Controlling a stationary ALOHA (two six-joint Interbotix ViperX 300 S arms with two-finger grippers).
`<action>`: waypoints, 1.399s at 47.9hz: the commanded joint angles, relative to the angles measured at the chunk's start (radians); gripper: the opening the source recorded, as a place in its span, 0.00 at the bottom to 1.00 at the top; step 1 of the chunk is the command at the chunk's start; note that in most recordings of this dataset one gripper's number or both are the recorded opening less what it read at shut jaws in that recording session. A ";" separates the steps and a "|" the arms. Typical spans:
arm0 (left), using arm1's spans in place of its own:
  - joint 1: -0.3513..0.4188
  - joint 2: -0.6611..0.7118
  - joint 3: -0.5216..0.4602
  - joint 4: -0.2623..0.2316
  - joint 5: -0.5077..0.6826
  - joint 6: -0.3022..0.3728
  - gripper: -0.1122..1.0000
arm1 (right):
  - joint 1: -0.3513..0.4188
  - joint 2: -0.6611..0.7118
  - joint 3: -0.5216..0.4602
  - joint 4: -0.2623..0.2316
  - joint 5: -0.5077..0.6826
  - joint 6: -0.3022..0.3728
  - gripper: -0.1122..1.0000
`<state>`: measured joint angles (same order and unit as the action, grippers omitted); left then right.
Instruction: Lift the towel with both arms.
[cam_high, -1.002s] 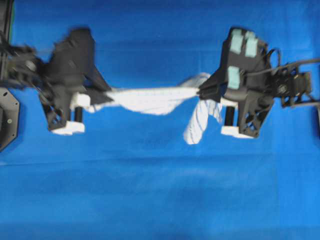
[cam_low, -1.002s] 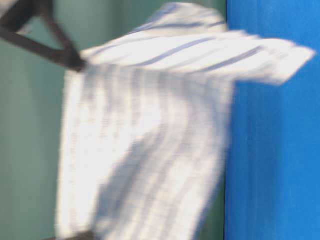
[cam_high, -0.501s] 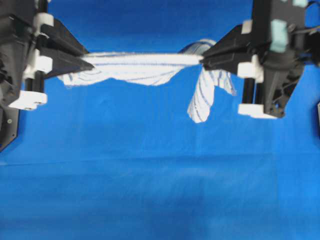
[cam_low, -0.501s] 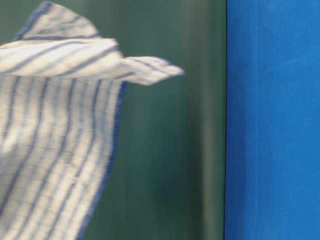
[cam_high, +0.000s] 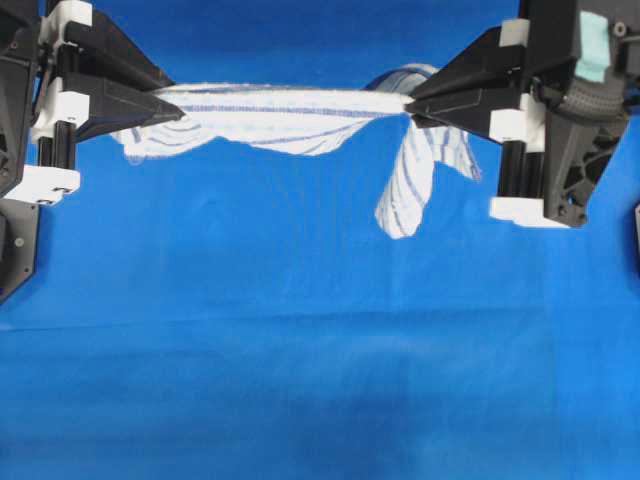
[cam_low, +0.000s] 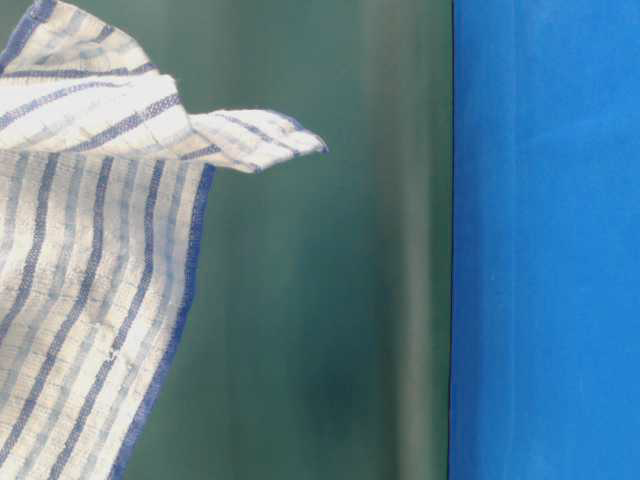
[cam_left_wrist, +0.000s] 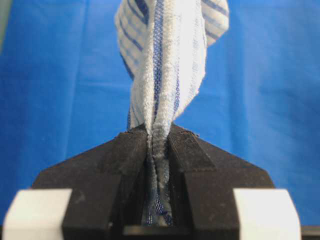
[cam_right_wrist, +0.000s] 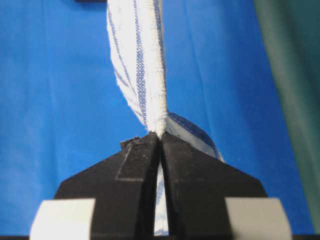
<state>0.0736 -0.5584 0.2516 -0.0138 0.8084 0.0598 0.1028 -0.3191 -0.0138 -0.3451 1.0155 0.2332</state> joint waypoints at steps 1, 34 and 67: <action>0.003 -0.005 -0.026 0.003 -0.014 0.009 0.16 | -0.006 -0.023 -0.023 -0.002 -0.005 -0.005 0.13; 0.003 -0.063 0.064 -0.003 -0.112 0.003 0.93 | -0.018 -0.026 0.012 -0.044 -0.029 0.028 0.70; 0.003 0.015 0.431 -0.005 -0.442 0.005 0.93 | -0.021 -0.020 0.416 -0.041 -0.371 0.215 0.70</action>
<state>0.0752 -0.5415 0.6703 -0.0153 0.4050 0.0644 0.0859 -0.3267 0.3835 -0.3850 0.6888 0.4372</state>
